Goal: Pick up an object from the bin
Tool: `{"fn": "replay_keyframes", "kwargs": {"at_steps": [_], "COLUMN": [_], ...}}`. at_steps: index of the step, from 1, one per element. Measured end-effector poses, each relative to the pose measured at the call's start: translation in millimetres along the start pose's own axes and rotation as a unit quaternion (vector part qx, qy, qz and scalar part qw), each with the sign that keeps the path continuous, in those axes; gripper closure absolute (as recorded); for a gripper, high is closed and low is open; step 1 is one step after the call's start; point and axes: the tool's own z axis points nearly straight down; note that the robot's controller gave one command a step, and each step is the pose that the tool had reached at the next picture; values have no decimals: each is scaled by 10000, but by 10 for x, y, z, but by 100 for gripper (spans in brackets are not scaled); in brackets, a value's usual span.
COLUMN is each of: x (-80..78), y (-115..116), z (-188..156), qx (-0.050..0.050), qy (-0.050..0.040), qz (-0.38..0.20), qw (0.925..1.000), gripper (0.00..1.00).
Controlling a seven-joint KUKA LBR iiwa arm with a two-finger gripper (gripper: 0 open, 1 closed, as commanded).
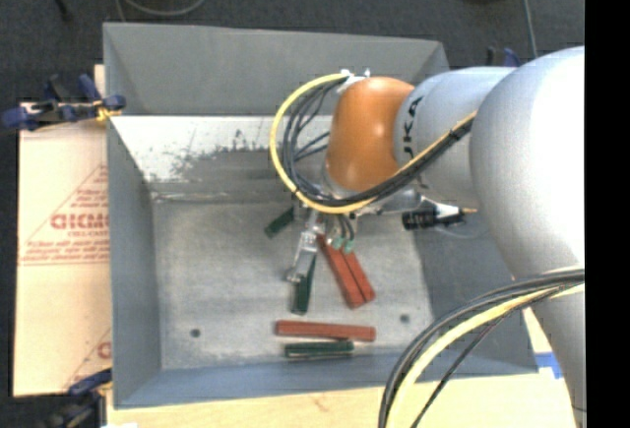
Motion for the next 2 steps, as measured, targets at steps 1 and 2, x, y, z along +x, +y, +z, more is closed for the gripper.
{"fn": "replay_keyframes", "kwargs": {"at_steps": [1,2], "x": [-445,-479], "y": [35,42], "z": [10,-13], "qx": [27,2], "qy": [90,-4], "qz": [-216,-211], "qw": [9997,9998], "gripper": [0,100]}}
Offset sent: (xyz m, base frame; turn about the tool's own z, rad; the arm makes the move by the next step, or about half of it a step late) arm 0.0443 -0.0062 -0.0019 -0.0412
